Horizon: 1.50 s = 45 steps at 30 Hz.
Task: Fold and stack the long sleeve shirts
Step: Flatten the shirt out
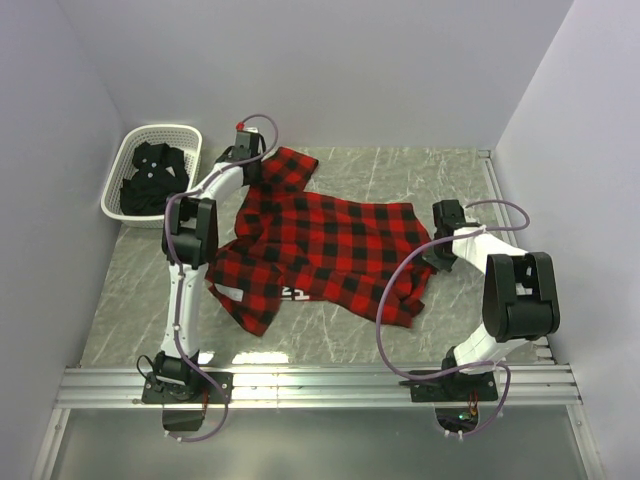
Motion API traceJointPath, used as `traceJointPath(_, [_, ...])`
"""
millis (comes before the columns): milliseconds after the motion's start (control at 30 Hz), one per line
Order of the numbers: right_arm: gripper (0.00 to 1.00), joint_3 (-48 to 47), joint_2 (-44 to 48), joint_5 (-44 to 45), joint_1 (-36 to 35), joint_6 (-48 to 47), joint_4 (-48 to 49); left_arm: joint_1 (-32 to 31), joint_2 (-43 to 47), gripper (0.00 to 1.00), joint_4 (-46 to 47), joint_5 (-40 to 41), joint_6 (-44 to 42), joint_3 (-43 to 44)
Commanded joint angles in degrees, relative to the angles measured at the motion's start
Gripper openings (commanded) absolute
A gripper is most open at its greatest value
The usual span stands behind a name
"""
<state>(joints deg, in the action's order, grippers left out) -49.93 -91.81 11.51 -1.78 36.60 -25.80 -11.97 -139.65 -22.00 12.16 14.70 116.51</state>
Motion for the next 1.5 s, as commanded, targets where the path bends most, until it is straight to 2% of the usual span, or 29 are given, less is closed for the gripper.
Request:
traceJointPath(0, [0.00,-1.5,1.3,4.9,1.1,2.2,-1.5,0.1,-0.1,0.02,9.1,-1.7,0.1,3.3])
traceJointPath(67, [0.09,-2.0,2.4,5.5,1.0,2.0,0.0,0.2,-0.2,0.06,11.2,-2.7,0.1,3.8])
traceJointPath(100, [0.15,-2.8,3.0,5.4,1.0,1.5,0.3,0.2,-0.1,0.13,12.1,-3.0,0.1,4.1])
traceJointPath(133, [0.28,-3.4,4.1,4.8,0.9,1.2,0.4,0.2,0.2,0.21,12.1,-3.4,0.2,4.7])
traceJointPath(167, [0.36,-4.1,4.7,4.2,0.8,0.7,0.5,0.2,0.5,0.32,11.9,-3.7,0.4,4.8])
traceJointPath(233, [0.51,-6.2,6.5,3.7,0.3,0.0,0.8,0.2,3.7,0.47,11.7,-4.2,0.9,2.8])
traceJointPath(267, [0.54,-6.9,6.9,3.3,-0.4,-1.0,0.9,0.2,5.3,0.64,11.9,-4.4,1.6,1.4])
traceJointPath(333, [0.59,-9.2,7.4,2.5,-0.9,-2.3,1.7,0.2,11.2,0.75,12.7,-5.6,2.3,-3.6])
traceJointPath(367, [0.59,-10.0,7.3,1.8,-1.0,-3.7,2.2,0.2,13.2,0.85,12.2,-5.7,3.4,-5.0])
traceJointPath(433, [0.59,-12.9,5.8,-0.5,-1.3,-6.3,3.2,0.2,18.3,0.93,7.8,-6.2,5.6,-7.8])
traceJointPath(500, [0.59,-15.3,4.3,-2.3,-1.6,-7.6,4.4,0.1,21.4,0.95,5.2,-7.4,9.1,-10.4])
traceJointPath(567, [0.58,-16.6,1.7,-7.4,-1.6,-7.9,6.8,-0.2,26.9,0.96,3.5,-10.5,11.5,-17.9])
traceJointPath(667, [0.58,-19.1,-2.0,-13.2,-2.0,-6.3,10.0,-0.9,34.2,0.90,4.3,-10.9,15.6,-31.3])
traceJointPath(733, [0.59,-21.0,-5.4,-16.0,-2.7,-5.3,11.5,-0.9,37.4,0.89,4.3,-11.6,15.7,-39.3])
traceJointPath(833, [0.62,-23.5,-10.4,-21.5,-3.7,-2.9,14.0,-1.1,39.9,0.89,2.2,-13.7,15.3,-45.7])
traceJointPath(1133, [0.67,-27.9,-21.9,-28.7,-6.7,4.2,21.4,-1.7,45.7,0.89,-0.1,-14.8,15.5,-58.6])
traceJointPath(1467, [0.66,-30.5,-28.9,-26.5,-5.7,11.2,21.6,-1.7,50.0,0.90,-2.0,-15.5,16.1,-67.3])
